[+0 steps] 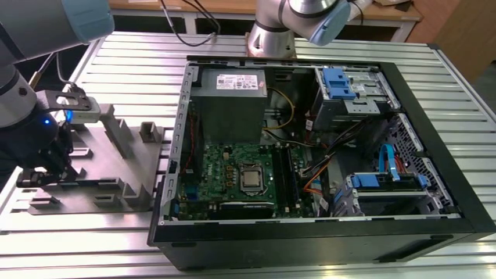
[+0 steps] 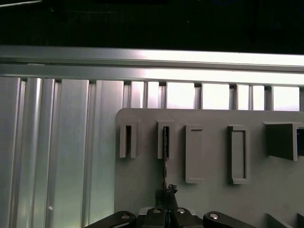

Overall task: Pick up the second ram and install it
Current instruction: 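Pick up the second ram and move it above second insertion slot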

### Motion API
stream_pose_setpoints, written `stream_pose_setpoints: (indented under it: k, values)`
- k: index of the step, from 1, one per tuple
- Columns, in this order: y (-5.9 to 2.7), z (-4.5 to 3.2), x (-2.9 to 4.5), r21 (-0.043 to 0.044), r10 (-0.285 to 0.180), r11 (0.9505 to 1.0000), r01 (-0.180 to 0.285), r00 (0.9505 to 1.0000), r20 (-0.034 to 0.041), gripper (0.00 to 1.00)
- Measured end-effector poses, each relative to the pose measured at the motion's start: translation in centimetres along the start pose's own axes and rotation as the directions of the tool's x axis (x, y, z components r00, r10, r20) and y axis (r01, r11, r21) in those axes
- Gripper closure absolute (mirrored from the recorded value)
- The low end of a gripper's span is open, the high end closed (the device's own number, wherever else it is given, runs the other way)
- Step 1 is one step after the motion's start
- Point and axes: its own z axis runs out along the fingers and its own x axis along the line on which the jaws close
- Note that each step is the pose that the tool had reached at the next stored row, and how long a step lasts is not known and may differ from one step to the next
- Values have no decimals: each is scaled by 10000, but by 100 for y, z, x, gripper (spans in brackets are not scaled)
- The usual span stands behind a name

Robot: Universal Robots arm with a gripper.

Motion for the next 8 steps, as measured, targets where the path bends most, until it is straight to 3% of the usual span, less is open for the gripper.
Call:
stream_pose_setpoints:
  k: [5,6,8]
  values:
    - [0,0,0,0,-2,10000,2,10000,0,80]
    - [0,0,0,0,-2,10000,2,10000,0,73]
    - [4,2,0,4,-3,10000,3,10000,2,73]
